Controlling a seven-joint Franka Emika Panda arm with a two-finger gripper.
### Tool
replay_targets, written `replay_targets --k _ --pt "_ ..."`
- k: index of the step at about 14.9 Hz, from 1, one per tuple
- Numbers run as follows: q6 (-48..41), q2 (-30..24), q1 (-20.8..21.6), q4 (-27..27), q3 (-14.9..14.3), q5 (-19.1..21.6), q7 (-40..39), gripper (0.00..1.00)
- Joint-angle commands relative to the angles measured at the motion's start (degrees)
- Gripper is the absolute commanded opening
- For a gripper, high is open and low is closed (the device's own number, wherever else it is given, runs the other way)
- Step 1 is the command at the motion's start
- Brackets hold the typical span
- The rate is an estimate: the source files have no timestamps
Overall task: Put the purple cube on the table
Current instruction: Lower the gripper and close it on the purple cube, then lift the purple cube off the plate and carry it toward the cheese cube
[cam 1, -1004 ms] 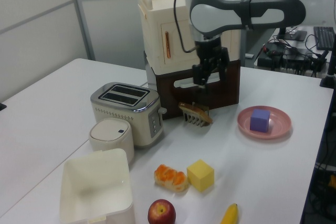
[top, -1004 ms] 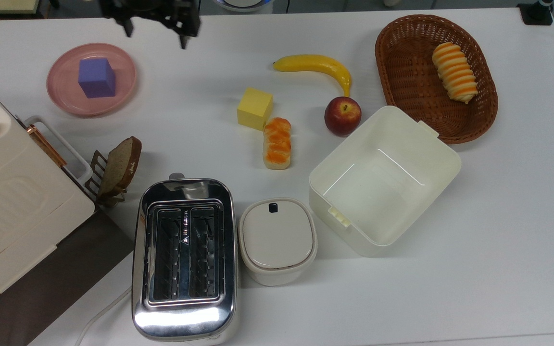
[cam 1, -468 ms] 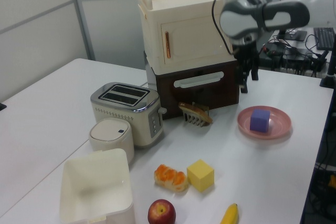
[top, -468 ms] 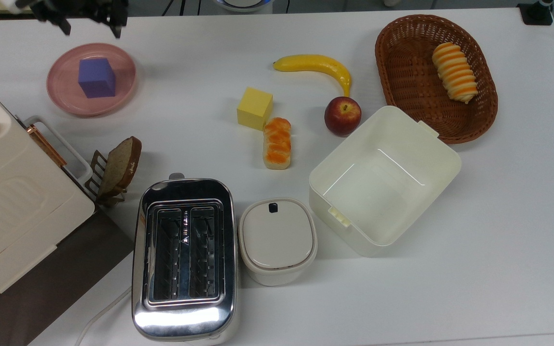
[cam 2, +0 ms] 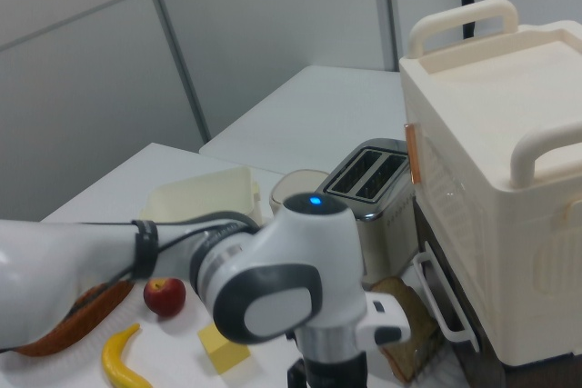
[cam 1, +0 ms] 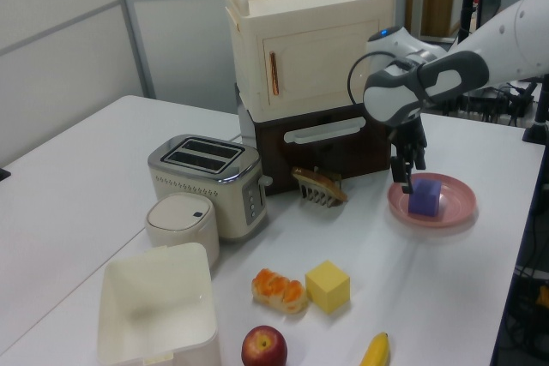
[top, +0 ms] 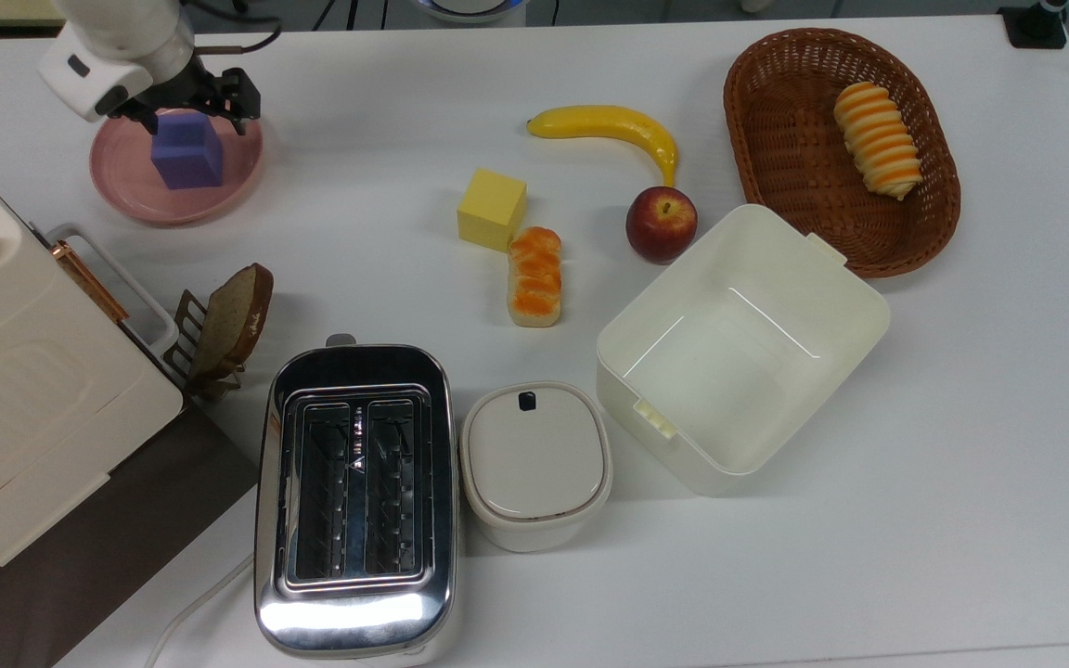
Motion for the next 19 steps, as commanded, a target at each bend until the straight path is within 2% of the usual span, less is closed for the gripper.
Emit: replay_targets --k 1,7,8,9,10,11,13,16,19 --pt "2.8 0.7 -1.6 -1.6 -0.7 -0.7 -6.9 1.0" --pt "4.9 3.4 -2.6 -1.7 -0.7 -0.8 -9.2 1.0" --pt "4.9 3.5 -2.5 -1.7 -0.6 -0.8 -9.1 0.91" --pt "4.9 3.7 -2.4 -1.8 -0.7 -0.8 -9.2 0.68" --pt "4.8 3.7 -2.3 -1.5 -0.6 -0.8 -9.2 0.2" --pt "4.1 3.3 -2.2 -1.2 -0.7 -0.8 -9.2 0.02" --pt "2.2 0.9 -2.2 -0.8 -0.7 -0.7 -9.2 0.0" --pt "-6.5 -1.3 -1.6 4.9 -0.4 1.0 -9.9 0.01" --pt "-10.7 -1.8 1.7 8.1 0.2 6.0 -8.1 0.03"
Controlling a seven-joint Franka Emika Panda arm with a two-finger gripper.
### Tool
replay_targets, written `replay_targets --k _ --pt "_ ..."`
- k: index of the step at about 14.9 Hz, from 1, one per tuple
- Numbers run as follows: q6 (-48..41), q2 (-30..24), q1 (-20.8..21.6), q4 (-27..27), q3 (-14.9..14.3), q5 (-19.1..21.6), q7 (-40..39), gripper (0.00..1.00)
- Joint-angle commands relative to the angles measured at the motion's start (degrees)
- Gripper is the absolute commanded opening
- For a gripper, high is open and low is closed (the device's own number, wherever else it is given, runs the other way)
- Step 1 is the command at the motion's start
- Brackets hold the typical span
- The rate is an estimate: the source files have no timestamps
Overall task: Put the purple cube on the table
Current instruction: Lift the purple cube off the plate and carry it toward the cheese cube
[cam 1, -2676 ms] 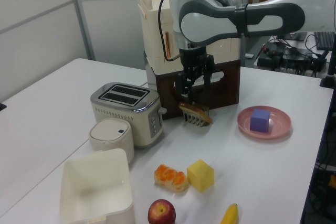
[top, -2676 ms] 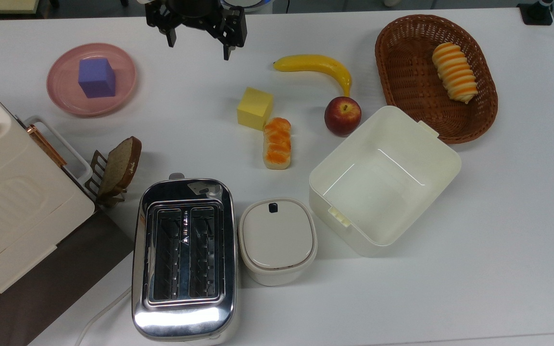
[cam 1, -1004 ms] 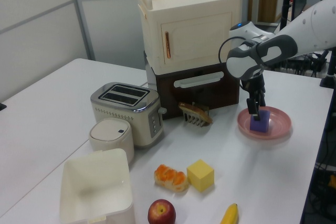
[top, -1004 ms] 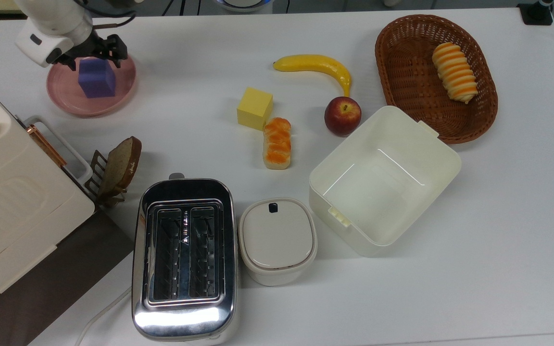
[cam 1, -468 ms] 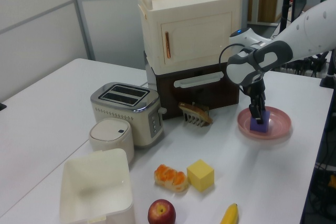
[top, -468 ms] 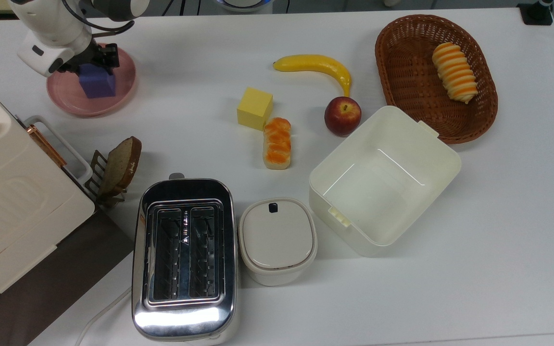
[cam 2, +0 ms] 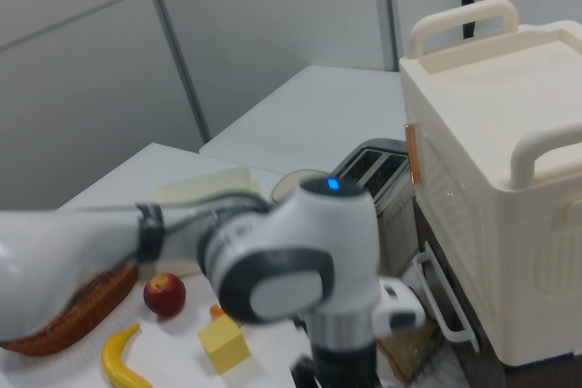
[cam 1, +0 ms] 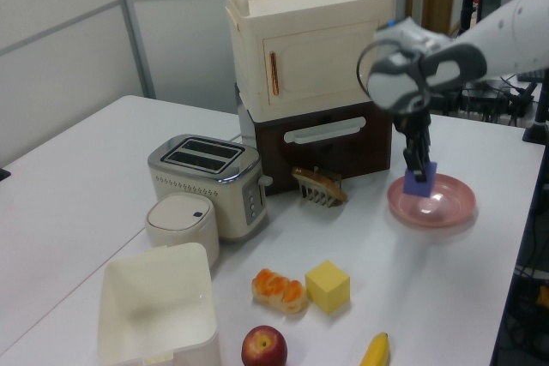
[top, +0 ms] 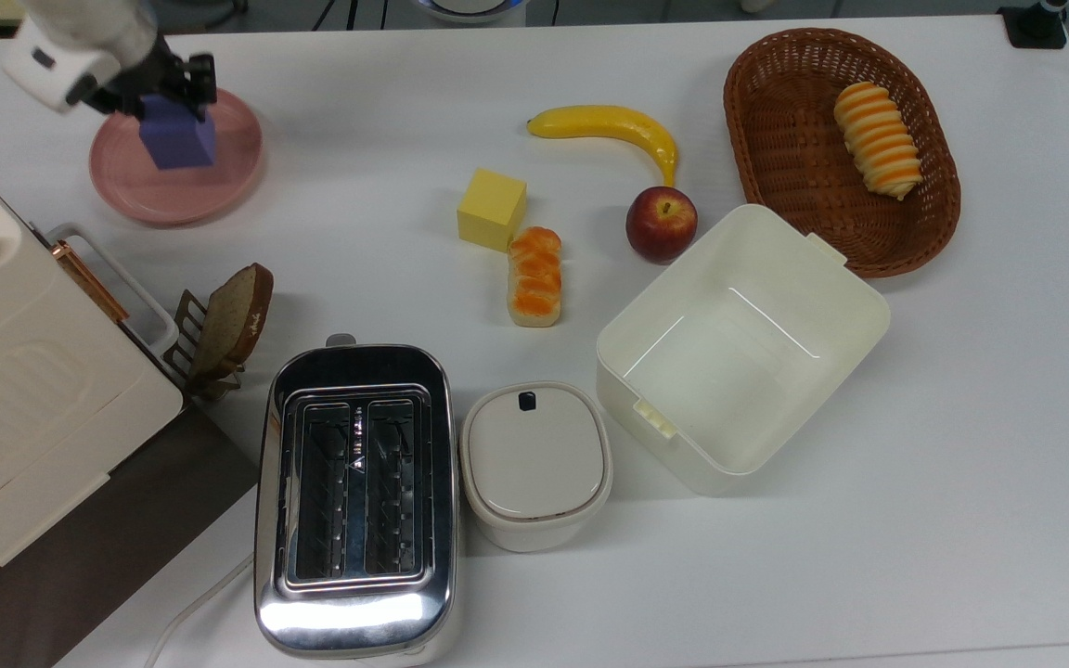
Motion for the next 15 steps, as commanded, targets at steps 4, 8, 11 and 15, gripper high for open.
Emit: replay_targets --k 4,8,11,15 --pt "0.2 -1.3 12.3 1.1 1.4 7.1 12.7 0.03" --pt "0.6 0.7 15.0 0.1 4.3 7.1 17.9 0.12" --pt "3.1 3.0 15.1 0.1 5.8 7.0 19.4 0.42" --pt "2.7 2.8 15.3 0.6 5.8 7.0 20.8 1.0"
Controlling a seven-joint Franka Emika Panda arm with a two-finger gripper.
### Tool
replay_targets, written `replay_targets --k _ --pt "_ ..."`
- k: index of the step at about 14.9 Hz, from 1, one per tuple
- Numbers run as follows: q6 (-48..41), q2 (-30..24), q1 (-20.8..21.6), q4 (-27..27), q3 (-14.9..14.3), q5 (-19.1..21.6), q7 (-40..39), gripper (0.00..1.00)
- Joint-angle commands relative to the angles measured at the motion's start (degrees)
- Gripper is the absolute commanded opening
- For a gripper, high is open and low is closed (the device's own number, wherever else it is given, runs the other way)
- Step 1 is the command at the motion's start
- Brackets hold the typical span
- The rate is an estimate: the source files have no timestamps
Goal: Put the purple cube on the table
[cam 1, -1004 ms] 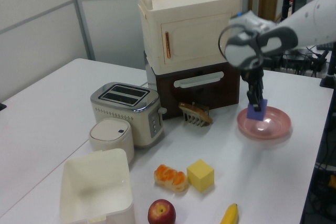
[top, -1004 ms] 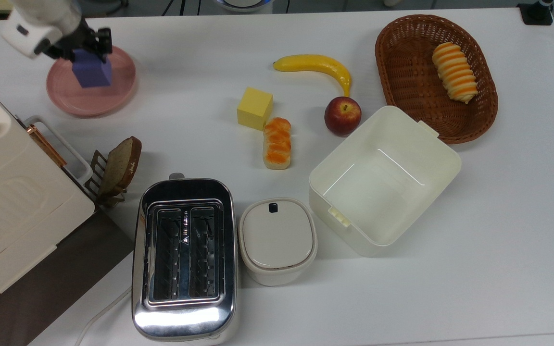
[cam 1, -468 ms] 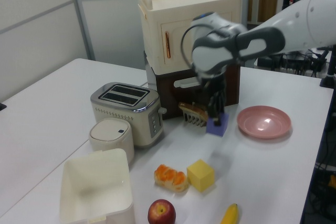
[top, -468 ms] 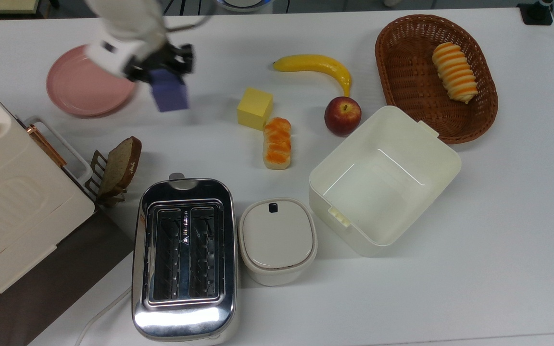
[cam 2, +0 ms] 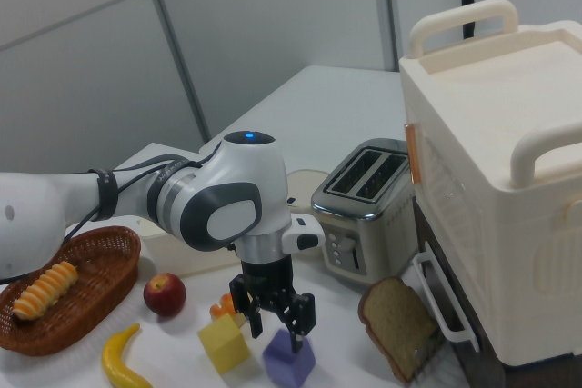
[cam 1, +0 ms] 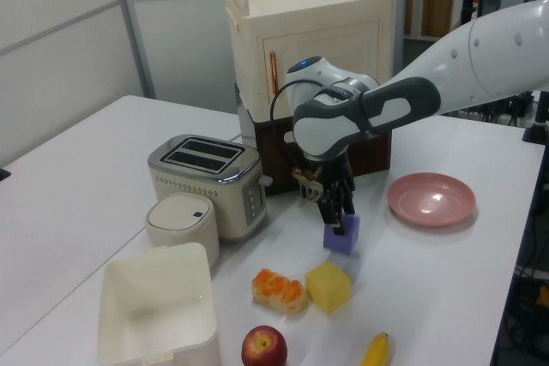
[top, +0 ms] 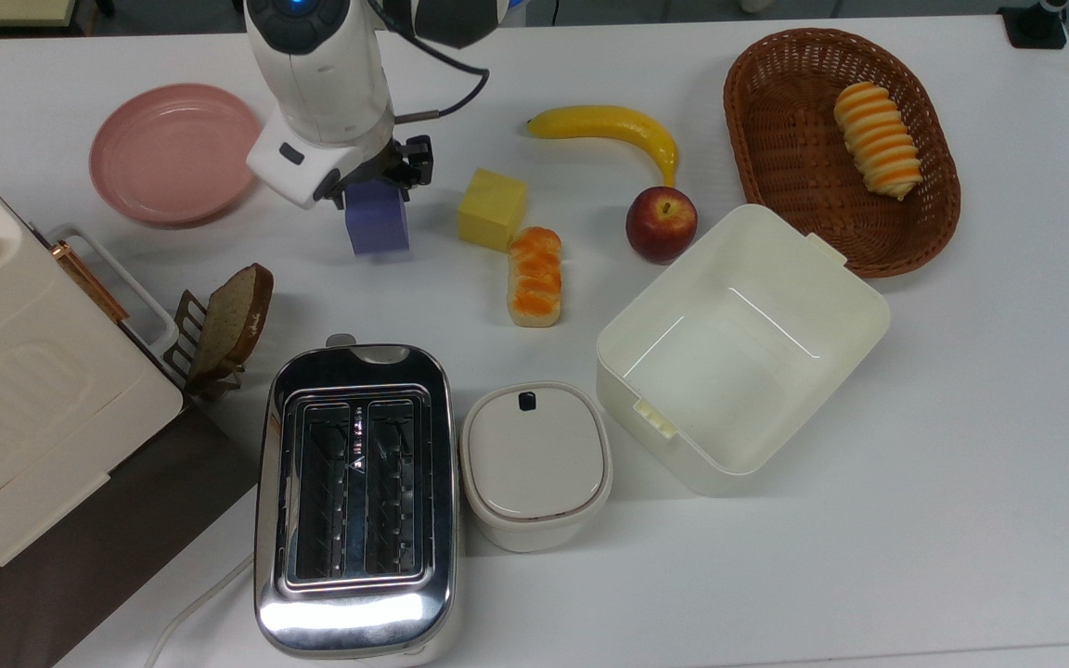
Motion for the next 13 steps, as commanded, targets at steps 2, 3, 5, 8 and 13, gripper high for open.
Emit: replay_targets --k 2,3,5,8,13 --pt "0.1 -3.2 0.2 -0.2 1.8 -0.2 7.2 1.0" --pt "-0.2 -4.9 -0.4 -0.2 3.3 -1.6 10.3 1.0" --pt "-2.7 -8.4 -1.8 1.0 7.0 -4.6 17.5 1.0" --pt "-8.4 -12.6 -8.5 4.1 16.1 -6.8 22.1 1.0" --pt "-18.3 -15.9 -15.6 11.3 22.4 -5.6 22.7 1.0"
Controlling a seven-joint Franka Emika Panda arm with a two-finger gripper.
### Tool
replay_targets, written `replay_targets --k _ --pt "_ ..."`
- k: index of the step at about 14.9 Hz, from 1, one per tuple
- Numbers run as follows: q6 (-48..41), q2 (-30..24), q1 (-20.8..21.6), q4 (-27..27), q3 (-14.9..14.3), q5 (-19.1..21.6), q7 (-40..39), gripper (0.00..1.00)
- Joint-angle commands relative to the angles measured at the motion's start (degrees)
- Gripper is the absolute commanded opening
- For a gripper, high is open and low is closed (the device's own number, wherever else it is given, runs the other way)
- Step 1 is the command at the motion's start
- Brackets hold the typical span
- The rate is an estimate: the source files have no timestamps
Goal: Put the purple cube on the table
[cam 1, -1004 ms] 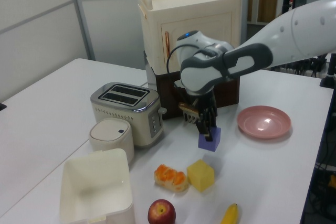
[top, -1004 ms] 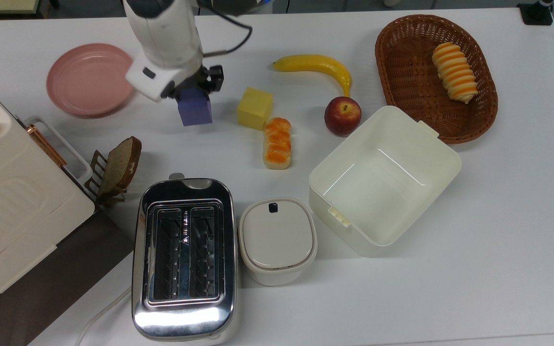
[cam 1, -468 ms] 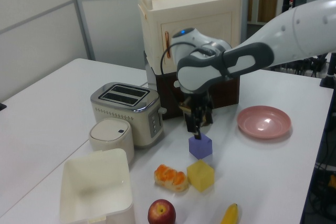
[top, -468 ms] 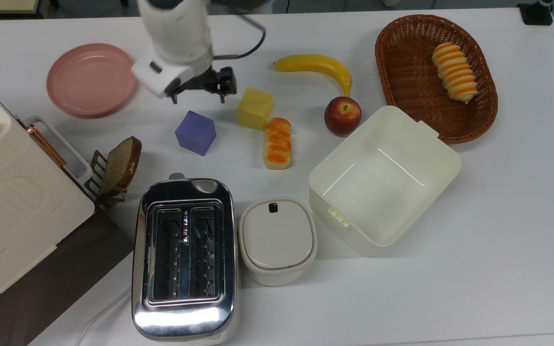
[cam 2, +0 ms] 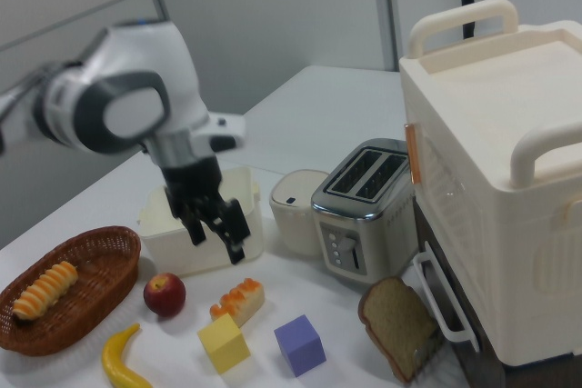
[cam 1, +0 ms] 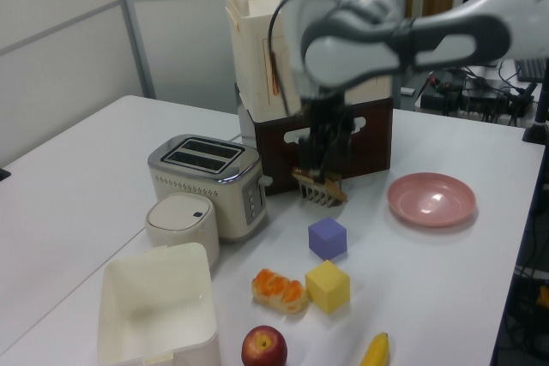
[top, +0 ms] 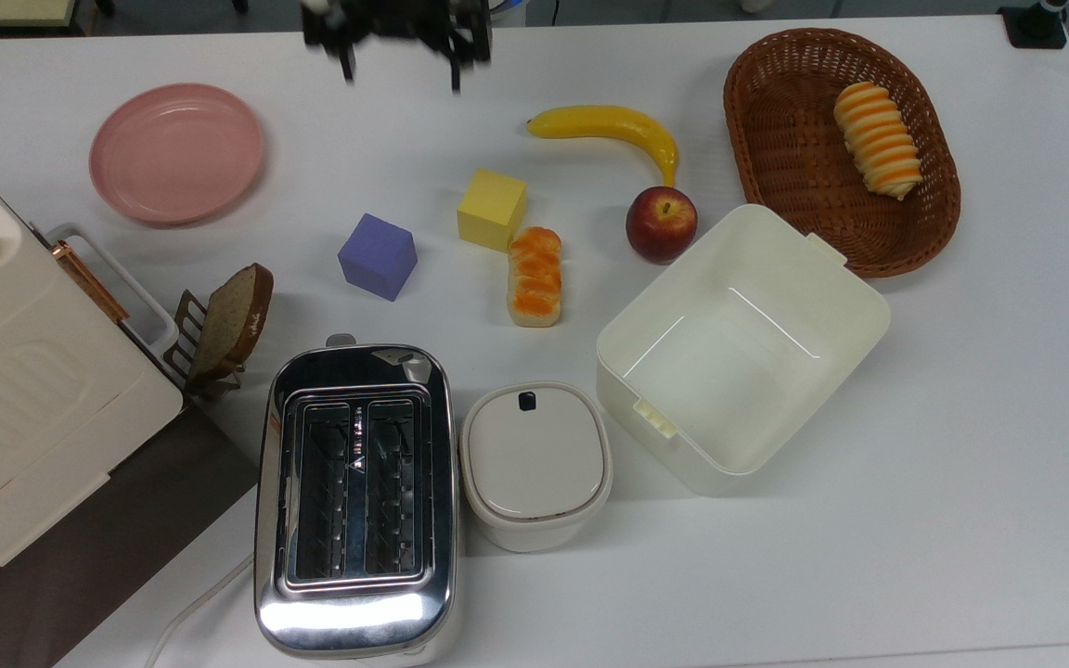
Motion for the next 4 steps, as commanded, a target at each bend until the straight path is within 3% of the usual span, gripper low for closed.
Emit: replay_targets --k 1,4 --pt "-5.5 -1.2 -2.7 4.4 1.5 0.6 1.3 1.0" --pt "-5.5 -1.1 -2.6 5.0 1.2 1.1 1.8 1.0"
